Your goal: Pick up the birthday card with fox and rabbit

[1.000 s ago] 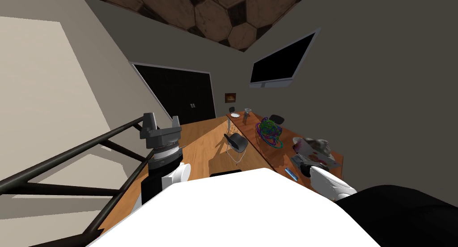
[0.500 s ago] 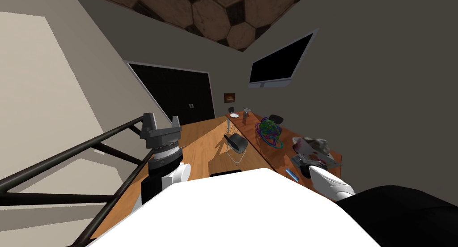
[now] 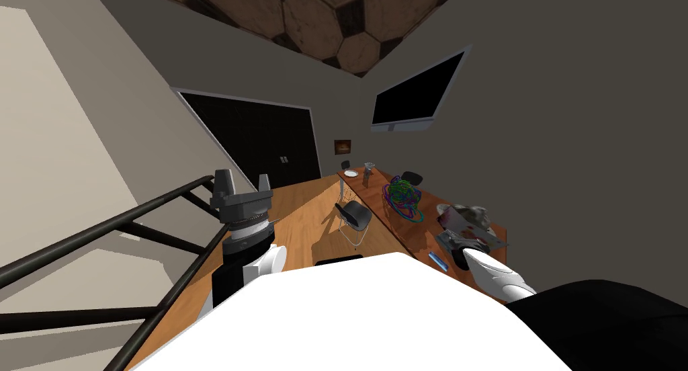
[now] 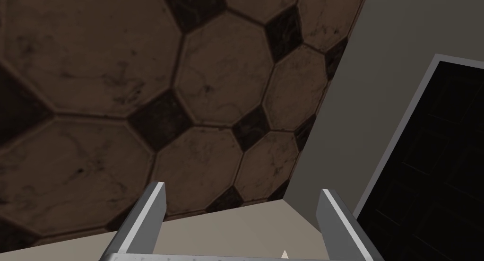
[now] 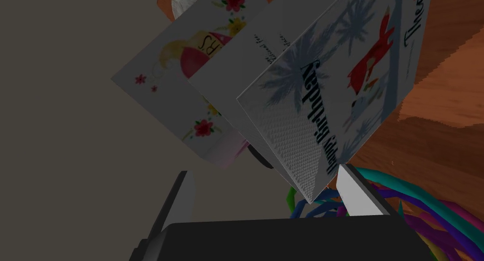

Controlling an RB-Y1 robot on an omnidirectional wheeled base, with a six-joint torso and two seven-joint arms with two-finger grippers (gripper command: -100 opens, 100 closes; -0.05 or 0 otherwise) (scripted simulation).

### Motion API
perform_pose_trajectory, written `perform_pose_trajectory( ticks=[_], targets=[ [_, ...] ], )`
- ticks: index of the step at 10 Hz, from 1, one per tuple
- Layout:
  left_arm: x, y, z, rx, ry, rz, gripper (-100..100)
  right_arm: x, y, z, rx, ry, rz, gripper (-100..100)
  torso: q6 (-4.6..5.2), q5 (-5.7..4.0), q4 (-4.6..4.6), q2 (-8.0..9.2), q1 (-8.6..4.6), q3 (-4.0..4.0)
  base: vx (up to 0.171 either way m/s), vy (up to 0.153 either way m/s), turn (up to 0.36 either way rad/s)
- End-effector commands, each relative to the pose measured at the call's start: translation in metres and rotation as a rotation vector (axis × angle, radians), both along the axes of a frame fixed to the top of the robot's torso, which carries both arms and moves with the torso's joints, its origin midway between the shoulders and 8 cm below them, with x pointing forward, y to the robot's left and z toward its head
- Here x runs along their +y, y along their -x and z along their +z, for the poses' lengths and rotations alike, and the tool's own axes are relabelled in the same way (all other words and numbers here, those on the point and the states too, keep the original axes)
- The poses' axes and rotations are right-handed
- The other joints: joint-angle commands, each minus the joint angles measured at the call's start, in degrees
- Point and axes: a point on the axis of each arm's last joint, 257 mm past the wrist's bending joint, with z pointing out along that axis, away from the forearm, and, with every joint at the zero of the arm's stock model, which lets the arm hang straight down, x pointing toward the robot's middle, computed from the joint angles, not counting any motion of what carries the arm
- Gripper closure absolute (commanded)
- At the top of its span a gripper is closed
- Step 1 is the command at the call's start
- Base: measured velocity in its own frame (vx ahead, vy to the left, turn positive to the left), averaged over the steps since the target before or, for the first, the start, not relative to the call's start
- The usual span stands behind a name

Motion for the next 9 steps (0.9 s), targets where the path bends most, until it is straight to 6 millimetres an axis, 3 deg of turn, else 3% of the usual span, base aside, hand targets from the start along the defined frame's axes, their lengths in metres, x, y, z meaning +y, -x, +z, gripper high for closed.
perform_pose_trajectory(
  ticks=[1,4,5,6,9],
  targets=[
    [0.0,0.0,0.0,0.0,0.0,0.0,0,-0.004,0.001,-0.003,0.008,-0.006,0.009,-100,0.0,0.0,0.0,0.0,0.0,0.0,0.072,0.027,-0.113],
    [0.0,0.0,0.0,0.0,0.0,0.0,0,-0.004,-0.003,0.002,-0.007,0.009,0.026,-100,-0.04,0.01,0.0,0.03,-0.02,0.01,0.015,0.007,0.01],
    [0.0,0.0,0.0,0.0,0.0,0.0,0,-0.003,-0.014,-0.004,0.001,-0.016,0.053,-100,-0.04,0.0,0.02,0.1,-0.05,0.05,0.04,0.026,-0.171],
    [0.0,0.0,0.0,0.0,0.0,0.0,0,-0.007,-0.005,-0.005,0.014,-0.012,0.043,-100,0.0,0.0,0.0,0.0,0.03,0.0,0.065,0.039,-0.105],
    [0.0,0.0,0.0,0.0,0.0,0.0,0,-0.006,-0.01,-0.002,0.001,-0.002,0.062,-100,-0.04,0.0,0.0,0.03,-0.04,0.01,0.015,0.003,0.009]
  ],
)
